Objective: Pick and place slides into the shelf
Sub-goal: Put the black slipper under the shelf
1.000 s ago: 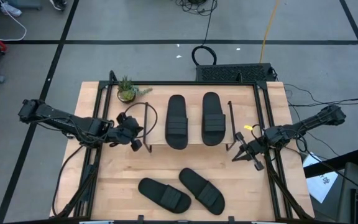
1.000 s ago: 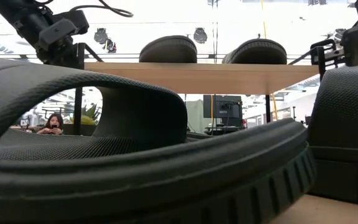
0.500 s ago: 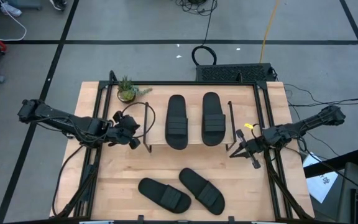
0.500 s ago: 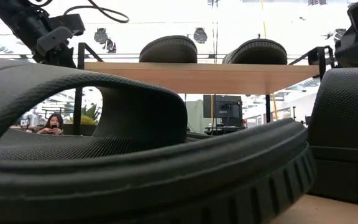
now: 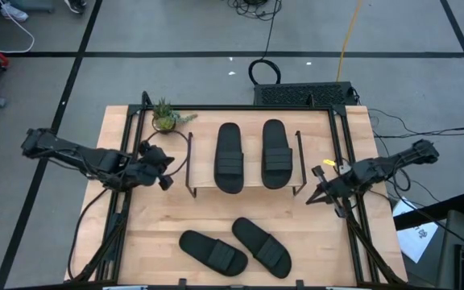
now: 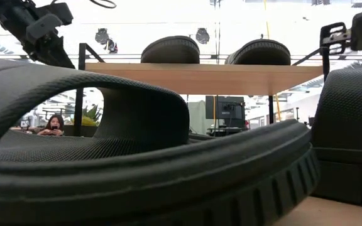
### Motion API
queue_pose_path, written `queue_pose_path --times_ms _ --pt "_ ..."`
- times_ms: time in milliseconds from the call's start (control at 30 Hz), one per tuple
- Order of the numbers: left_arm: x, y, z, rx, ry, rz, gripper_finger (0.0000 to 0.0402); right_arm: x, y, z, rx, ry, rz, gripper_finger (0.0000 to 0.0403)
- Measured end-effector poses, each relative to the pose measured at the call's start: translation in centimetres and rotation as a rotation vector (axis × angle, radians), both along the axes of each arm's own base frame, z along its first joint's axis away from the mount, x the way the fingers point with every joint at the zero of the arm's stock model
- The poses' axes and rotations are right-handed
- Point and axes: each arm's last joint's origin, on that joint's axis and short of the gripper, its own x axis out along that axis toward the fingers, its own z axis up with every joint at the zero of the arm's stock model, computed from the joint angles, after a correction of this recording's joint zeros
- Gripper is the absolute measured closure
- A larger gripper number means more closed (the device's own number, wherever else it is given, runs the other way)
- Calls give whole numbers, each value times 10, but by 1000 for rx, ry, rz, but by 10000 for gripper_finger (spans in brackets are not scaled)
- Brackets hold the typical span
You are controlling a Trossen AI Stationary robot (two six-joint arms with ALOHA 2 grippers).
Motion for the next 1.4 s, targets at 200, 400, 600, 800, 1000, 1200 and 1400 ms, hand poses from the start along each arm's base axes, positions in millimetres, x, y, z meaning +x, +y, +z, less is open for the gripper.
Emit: queue_pose_path --times_ms 200,400,600,800,1000,1200,1400 --pt "-9 -7 6 54 -44 -36 401 -11 -3 15 2 -192 -36 403" --pt "-15 -23 8 165 -56 -145 401 -17 -11 37 11 -287 -233 403" --pt "-18 -45 11 294 -109 -329 401 -29 -20 65 -5 -297 -366 403" --pt "-5 -68 4 493 -251 -756 401 -32 -19 75 -76 -377 -272 403" --pt "3 -63 -8 621 -442 -1094 401 -23 -15 81 -117 -433 -271 403" --pt "10 -28 -14 548 -419 -968 401 -6 -12 93 -171 -340 -415 403" --pt "10 -11 -11 517 -456 -980 401 5 -9 121 -241 -253 -470 403"
